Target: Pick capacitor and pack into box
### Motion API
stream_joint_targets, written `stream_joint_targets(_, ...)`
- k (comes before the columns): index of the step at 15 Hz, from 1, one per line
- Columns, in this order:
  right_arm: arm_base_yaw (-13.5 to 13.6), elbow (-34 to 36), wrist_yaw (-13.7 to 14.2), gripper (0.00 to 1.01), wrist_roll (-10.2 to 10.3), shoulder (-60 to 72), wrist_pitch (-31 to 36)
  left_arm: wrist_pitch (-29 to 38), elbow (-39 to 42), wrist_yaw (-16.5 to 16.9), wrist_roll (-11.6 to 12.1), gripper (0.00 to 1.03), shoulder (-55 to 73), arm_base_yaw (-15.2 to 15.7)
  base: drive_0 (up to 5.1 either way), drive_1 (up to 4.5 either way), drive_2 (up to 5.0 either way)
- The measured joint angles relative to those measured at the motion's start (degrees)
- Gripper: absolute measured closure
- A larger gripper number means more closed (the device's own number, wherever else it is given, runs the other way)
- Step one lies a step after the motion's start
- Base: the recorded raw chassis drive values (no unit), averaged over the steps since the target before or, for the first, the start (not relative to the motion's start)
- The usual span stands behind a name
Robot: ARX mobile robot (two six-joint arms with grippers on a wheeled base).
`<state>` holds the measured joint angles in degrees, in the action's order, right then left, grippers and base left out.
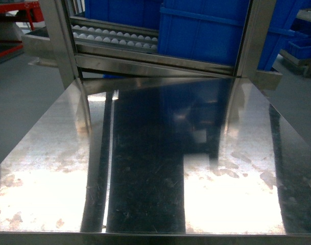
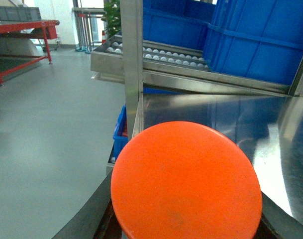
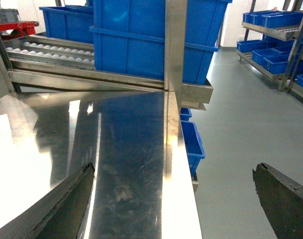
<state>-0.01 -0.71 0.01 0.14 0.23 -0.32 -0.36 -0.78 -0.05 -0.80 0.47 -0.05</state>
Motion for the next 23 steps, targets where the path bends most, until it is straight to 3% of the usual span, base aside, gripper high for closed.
stream_joint_targets(23, 0.0, 0.0, 0.0, 0.03, 0.0, 0.0, 0.0, 0.0, 0.0, 0.0, 0.0, 0.59, 0.0, 0.0, 0.0, 0.00, 0.0)
